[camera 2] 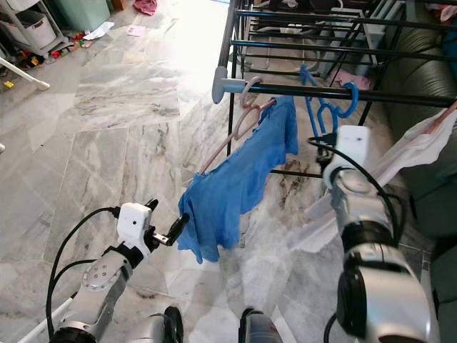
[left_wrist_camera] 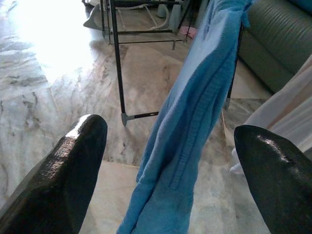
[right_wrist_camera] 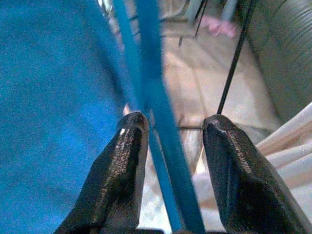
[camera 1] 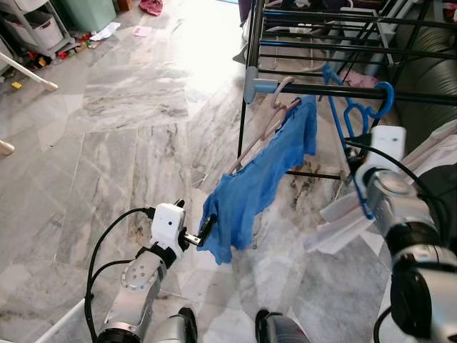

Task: Hang hanger

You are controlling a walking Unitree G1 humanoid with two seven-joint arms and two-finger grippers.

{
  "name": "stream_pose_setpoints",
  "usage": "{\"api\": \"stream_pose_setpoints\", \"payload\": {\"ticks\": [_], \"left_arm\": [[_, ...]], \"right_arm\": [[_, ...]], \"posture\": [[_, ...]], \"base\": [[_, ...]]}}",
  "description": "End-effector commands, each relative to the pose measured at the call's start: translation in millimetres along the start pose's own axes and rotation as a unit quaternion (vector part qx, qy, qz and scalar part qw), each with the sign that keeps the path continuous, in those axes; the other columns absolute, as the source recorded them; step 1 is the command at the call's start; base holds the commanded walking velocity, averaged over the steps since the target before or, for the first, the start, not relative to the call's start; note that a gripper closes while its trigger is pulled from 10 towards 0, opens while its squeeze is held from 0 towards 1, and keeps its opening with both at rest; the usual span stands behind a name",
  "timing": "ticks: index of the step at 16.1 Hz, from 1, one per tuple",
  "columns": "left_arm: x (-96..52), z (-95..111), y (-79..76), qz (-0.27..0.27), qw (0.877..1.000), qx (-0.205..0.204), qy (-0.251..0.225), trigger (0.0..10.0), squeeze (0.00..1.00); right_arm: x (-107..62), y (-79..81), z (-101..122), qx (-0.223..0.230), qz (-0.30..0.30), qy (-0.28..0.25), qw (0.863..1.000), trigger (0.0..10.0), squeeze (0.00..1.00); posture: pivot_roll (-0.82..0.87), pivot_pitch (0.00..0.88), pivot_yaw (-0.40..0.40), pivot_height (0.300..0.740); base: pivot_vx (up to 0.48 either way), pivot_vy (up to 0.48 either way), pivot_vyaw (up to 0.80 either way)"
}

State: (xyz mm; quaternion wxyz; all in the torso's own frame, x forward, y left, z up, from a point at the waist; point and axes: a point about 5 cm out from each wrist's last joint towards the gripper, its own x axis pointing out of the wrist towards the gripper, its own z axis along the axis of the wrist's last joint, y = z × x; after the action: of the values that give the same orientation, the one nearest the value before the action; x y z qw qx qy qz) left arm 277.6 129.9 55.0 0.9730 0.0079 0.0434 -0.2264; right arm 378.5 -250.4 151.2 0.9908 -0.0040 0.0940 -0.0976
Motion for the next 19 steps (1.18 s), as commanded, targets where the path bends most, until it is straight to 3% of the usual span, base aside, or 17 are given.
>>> {"api": "stream_pose_setpoints", "payload": {"ticks": [1,6,11,15,19], "left_arm": [[-2.1,-5,1.0,0.002,1.000,0.006,0.013,10.0,0.00],[2.3,-5,1.5,-0.005,1.000,0.010,0.016,10.0,0.00],[7.7,-3,0.1,-0.009,1.000,0.012,0.015,10.0,0.00],[10.3,-2,-0.2,-0.005,1.000,0.015,0.009,10.0,0.00],[12.8,-2,-1.3,-0.002,1.000,0.017,0.006,10.0,0.00]], "right_arm": [[-3.1,-1.8,0,0.012,0.005,-0.023,1.000,10.0,1.00],[-28.1,-17.2,-29,-0.005,-0.011,-0.049,0.999,10.0,1.00],[-45.7,-25.5,-31,-0.014,-0.033,-0.079,0.996,10.0,1.00],[-59.2,-18.4,-16,-0.060,-0.038,-0.150,0.986,10.0,1.00],[-72.5,11.2,-16,-0.068,0.013,-0.180,0.981,10.0,1.00]], "posture": [[-0.14,0.244,0.014,0.740],[-0.16,0.228,0.033,0.740],[-0.17,0.218,0.040,0.740],[-0.18,0.210,0.039,0.740],[-0.19,0.200,0.032,0.740]], "base": [[0.000,0.000,0.00],[0.000,0.000,0.00],[0.000,0.000,0.00],[0.000,0.000,0.00],[0.000,0.000,0.00]]}}
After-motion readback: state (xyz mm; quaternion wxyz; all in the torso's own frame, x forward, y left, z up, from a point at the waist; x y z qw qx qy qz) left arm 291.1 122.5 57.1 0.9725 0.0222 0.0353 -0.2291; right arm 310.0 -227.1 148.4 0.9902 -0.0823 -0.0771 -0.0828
